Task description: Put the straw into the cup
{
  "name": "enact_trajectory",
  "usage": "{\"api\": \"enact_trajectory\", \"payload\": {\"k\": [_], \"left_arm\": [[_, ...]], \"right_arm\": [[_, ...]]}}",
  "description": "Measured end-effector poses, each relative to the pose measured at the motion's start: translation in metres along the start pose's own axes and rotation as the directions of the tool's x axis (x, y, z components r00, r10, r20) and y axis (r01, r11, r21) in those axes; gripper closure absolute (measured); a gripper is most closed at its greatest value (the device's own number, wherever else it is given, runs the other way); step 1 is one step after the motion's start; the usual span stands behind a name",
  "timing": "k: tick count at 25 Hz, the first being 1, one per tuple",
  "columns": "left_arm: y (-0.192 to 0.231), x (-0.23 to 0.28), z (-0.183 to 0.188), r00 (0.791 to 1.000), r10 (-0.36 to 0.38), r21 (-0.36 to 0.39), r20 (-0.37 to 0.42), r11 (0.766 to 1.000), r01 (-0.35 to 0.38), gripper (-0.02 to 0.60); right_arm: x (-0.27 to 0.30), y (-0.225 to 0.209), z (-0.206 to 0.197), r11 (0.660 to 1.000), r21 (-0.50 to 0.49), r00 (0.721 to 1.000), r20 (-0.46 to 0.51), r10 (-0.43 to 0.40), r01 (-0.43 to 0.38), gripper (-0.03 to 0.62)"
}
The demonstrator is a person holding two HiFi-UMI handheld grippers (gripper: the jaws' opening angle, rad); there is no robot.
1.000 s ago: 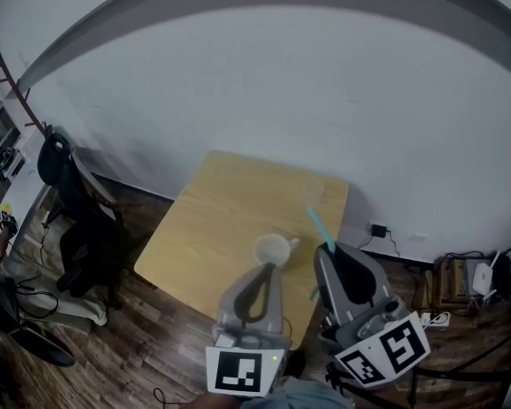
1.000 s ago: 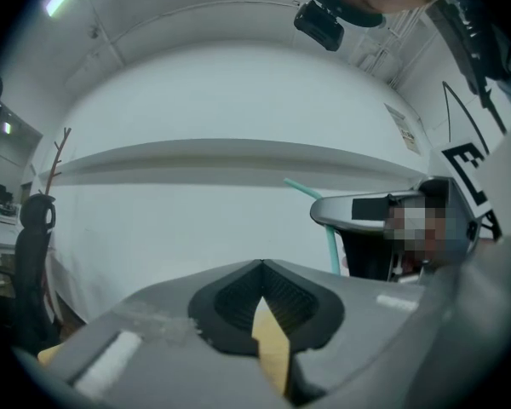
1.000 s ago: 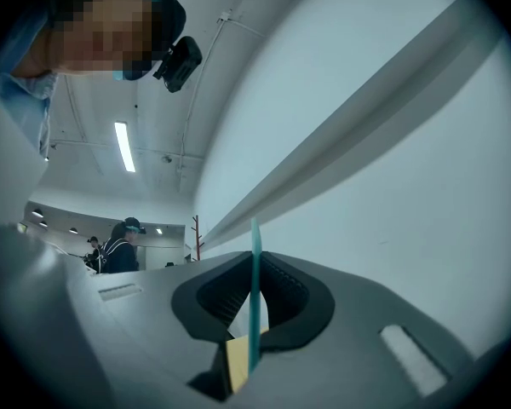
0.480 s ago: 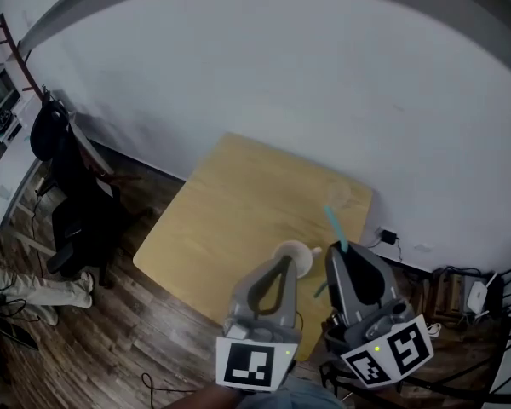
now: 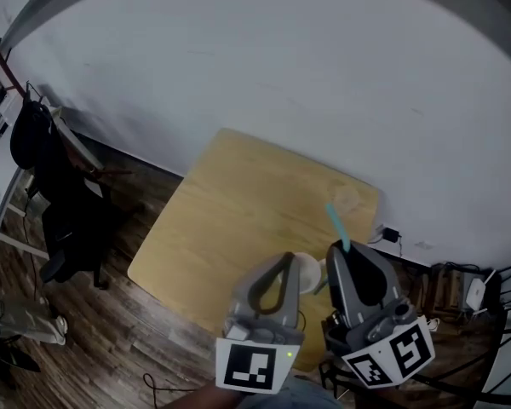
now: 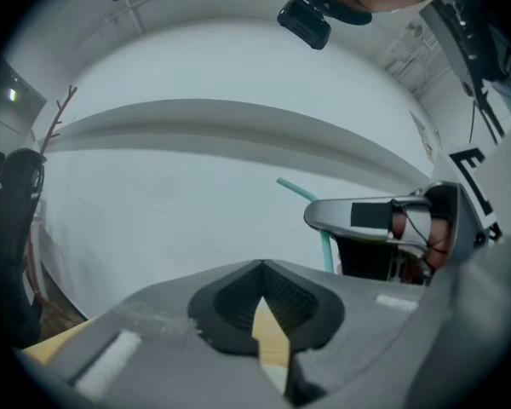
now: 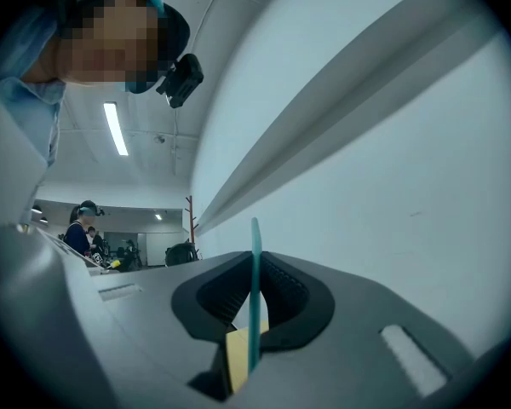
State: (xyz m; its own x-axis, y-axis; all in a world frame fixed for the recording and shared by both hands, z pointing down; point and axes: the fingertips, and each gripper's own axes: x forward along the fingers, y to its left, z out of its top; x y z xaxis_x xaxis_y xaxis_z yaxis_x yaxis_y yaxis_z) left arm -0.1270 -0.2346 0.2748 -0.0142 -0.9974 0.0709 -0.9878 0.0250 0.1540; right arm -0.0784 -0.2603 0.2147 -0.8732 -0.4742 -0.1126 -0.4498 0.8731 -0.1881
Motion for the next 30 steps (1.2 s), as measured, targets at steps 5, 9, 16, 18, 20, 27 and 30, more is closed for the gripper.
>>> {"api": "enact_trajectory", "payload": {"k": [5, 9, 16, 18, 20, 27, 30], "left_arm": [[0.014, 0.014, -0.016, 0.999, -0.01, -0.015, -0.039, 1.0, 0.01, 0.566], [0.019, 0.021, -0.041, 0.996, -0.028, -0.026, -0.083, 0.999, 0.026, 0.566], [0.037, 0.034, -0.086, 0.982, -0.043, -0.082, -0.186, 0.996, 0.028, 0.566], [0.042, 0.035, -0.096, 0.978, -0.045, -0.096, -0.206, 0.995, 0.025, 0.566], [0.046, 0.036, -0.106, 0.972, -0.047, -0.108, -0.228, 0.994, 0.022, 0.566], [0.054, 0.043, -0.128, 0.959, -0.058, -0.133, -0.276, 0.991, 0.021, 0.566], [0.055, 0.043, -0.135, 0.955, -0.063, -0.141, -0.289, 0.99, 0.023, 0.566]], "right_arm": [[0.015, -0.01, -0.024, 1.0, 0.02, 1.0, -0.024, -0.013, 0.013, 0.56], [0.018, -0.019, -0.051, 0.999, 0.037, 0.998, -0.052, -0.033, 0.035, 0.559], [0.026, -0.034, -0.098, 0.992, 0.087, 0.989, -0.128, -0.077, 0.088, 0.559], [0.028, -0.036, -0.109, 0.991, 0.096, 0.986, -0.145, -0.083, 0.098, 0.557], [0.03, -0.037, -0.12, 0.988, 0.108, 0.983, -0.16, -0.091, 0.109, 0.557], [0.031, -0.046, -0.15, 0.978, 0.143, 0.97, -0.214, -0.117, 0.149, 0.554], [0.029, -0.047, -0.159, 0.975, 0.15, 0.965, -0.232, -0.124, 0.161, 0.553]]}}
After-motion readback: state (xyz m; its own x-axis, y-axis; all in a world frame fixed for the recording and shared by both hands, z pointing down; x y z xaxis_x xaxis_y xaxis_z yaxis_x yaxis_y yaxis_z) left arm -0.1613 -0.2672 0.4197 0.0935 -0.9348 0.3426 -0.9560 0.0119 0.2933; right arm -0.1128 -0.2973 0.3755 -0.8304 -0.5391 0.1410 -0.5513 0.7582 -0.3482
